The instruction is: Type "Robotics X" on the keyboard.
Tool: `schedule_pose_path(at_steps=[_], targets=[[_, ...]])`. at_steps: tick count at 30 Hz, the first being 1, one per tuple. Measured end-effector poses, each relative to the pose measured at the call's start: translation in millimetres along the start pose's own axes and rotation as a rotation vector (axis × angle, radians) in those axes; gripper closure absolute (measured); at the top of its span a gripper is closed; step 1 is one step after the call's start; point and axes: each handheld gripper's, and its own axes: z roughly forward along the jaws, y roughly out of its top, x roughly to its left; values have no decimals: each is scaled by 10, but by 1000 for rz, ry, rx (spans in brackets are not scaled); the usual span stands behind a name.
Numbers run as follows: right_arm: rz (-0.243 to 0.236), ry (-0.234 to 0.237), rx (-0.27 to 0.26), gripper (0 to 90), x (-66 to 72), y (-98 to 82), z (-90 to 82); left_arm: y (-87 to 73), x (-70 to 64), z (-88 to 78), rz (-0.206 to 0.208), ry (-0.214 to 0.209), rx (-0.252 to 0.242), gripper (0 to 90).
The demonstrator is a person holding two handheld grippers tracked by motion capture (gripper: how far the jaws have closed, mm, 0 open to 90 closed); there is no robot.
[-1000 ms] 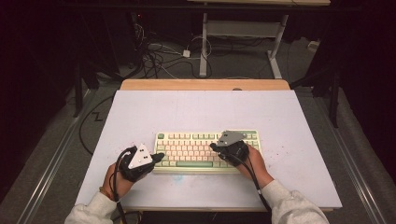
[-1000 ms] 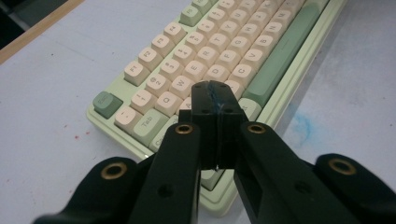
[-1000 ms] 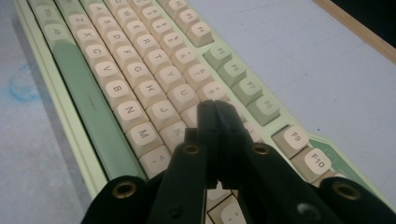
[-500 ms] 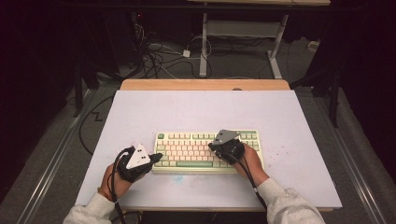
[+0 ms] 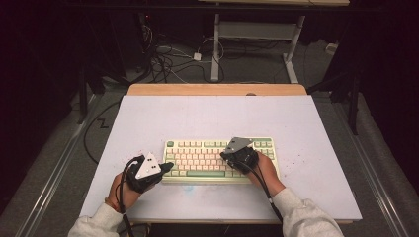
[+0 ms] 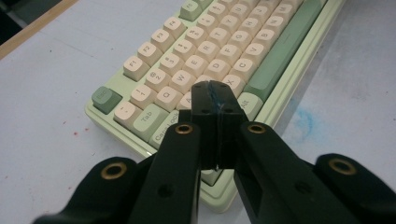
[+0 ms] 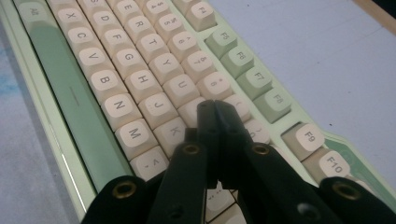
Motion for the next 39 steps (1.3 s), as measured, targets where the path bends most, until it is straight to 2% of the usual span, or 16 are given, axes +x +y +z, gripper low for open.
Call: schedule_pose_path(at_steps=[12, 22, 28, 33, 39], targets=[[35, -19, -90, 900, -8, -20, -224, -2, -10, 15, 5, 5, 9, 875], [31, -32, -150, 900, 6, -42, -423, 31, -11, 23, 1, 7, 8, 875], [36, -43, -177, 900, 32, -56, -513, 119, -17, 77, 10, 2, 13, 875], [28, -42, -182, 900, 65, -85, -557, 217, -26, 143, 7, 0, 11, 875], [32, -45, -188, 900, 68, -120, -621, 372, -51, 254, 22, -17, 13, 875]])
